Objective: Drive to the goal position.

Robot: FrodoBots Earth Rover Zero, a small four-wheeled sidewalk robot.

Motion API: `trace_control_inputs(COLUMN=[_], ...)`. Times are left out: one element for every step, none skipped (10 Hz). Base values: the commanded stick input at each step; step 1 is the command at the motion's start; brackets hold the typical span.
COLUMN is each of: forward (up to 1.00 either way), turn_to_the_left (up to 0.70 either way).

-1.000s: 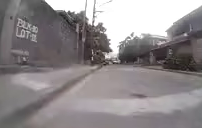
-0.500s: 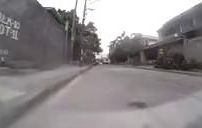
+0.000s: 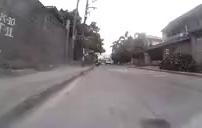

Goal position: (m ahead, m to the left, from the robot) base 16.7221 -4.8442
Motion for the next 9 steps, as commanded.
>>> trace_control_inputs(forward=[1.0,1.0,1.0,1.0,1.0,1.0,1.0,1.0,1.0], turn_to_the_left=[-0.05,-0.19,-0.33,-0.4,-0.4,-0.4,-0.39,-0.36,-0.32])
